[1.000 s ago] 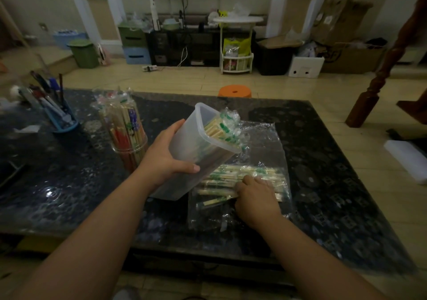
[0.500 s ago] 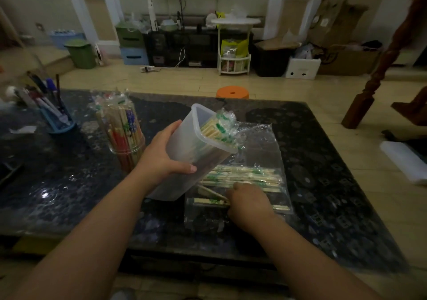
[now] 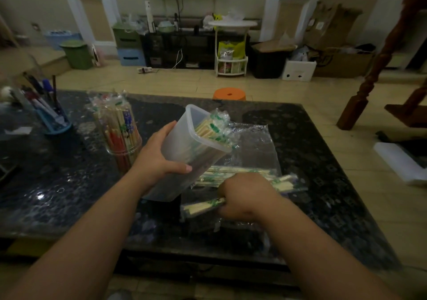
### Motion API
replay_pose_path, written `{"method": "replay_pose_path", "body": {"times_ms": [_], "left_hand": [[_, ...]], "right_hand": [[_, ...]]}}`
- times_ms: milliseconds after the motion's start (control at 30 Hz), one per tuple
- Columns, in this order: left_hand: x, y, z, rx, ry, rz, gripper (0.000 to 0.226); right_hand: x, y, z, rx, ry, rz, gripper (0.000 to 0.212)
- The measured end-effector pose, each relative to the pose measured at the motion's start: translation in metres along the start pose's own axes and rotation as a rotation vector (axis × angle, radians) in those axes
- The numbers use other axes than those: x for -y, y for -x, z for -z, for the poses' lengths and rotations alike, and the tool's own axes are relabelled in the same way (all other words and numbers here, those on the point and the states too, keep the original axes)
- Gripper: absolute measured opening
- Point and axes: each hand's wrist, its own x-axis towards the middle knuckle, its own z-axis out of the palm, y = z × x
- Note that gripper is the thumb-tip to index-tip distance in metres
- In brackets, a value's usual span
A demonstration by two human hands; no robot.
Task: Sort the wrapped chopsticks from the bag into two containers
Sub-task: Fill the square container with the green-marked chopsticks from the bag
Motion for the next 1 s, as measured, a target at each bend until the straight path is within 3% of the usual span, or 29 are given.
{"method": "replay_pose_path", "body": {"times_ms": [133, 200, 300, 500, 633, 767, 933, 1000], "left_hand": [[0.0, 0.0, 0.001, -0.018, 0.02, 0.011, 0.12], [0.001, -0.001, 0.002, -0.016, 0.012, 0.017, 0.121], [0.002, -0.001, 0.003, -0.001, 0.03, 0.013, 0.117], [-0.001, -0.001, 0.002, 0.006, -0.019, -0.002, 0.118], [0.0, -0.002, 0.001, 0.009, -0.033, 0.008, 0.123], [0.0, -0.001, 0.002, 0.028, -0.05, 0.009, 0.123], [-0.003, -0.001, 0.001, 0.036, -0.084, -0.004, 0.127], [-0.003, 0.0, 0.0, 0.042, -0.092, -0.002, 0.127]], "right_hand": [[-0.003, 0.015, 0.028, -0.25, 0.039, 0.062, 0.025], [-0.007, 0.015, 0.03, -0.506, 0.037, 0.024, 0.032], [-0.019, 0.013, 0.029, -0.878, -0.006, -0.016, 0.025], [-0.038, 0.011, 0.025, -1.023, -0.082, -0.215, 0.027], [-0.039, 0.007, 0.028, -1.09, -0.686, -0.213, 0.022], [-0.032, 0.008, 0.038, -1.291, -0.77, -0.146, 0.007], [-0.015, 0.015, 0.054, -1.355, -1.379, 0.046, 0.019], [-0.01, 0.019, 0.057, -1.329, -1.447, 0.029, 0.02]]}}
